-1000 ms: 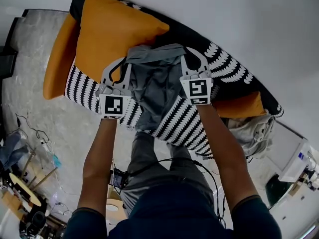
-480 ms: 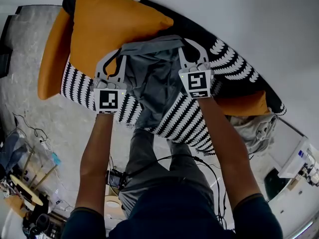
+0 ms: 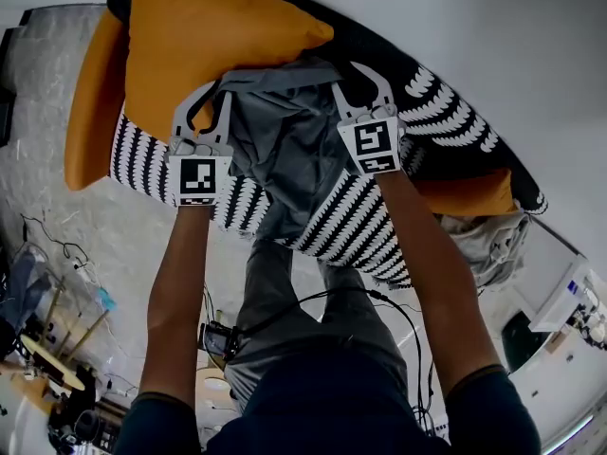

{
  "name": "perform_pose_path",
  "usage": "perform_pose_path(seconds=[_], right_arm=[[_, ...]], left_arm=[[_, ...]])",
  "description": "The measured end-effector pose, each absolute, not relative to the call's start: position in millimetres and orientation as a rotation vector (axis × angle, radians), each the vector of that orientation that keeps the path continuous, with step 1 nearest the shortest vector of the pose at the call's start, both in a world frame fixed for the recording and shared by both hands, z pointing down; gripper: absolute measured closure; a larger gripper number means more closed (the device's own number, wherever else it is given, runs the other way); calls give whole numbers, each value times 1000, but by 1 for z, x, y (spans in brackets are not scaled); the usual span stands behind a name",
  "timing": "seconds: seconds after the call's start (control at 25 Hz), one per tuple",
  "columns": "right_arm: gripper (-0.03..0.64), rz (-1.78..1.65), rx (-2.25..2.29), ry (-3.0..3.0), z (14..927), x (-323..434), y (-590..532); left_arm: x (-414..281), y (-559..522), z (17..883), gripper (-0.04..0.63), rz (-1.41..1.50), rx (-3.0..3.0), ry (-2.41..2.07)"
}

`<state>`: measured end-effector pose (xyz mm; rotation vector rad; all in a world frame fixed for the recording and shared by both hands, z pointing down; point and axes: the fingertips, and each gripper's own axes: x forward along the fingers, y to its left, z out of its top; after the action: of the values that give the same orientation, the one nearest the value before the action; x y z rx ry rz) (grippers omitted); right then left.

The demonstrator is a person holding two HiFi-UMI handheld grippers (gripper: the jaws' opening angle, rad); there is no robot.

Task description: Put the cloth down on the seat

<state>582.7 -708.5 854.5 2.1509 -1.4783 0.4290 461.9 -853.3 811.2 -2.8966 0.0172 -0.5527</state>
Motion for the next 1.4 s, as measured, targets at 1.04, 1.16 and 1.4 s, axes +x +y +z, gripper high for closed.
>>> perform_pose_path(seconds=[1.04,1.16,1.4], right_arm=[[463,612,2119,-1553,832,530,-679],[462,682,2116,-1571,832,530,-677],[454,848,2038,-1652,831,513,-667]], left_arm=[[387,-821,794,463,-775,-2949,-139],[375,-817,790,463,-819,-2897,-147],[367,-801,776,463,-821,-2888,-136]])
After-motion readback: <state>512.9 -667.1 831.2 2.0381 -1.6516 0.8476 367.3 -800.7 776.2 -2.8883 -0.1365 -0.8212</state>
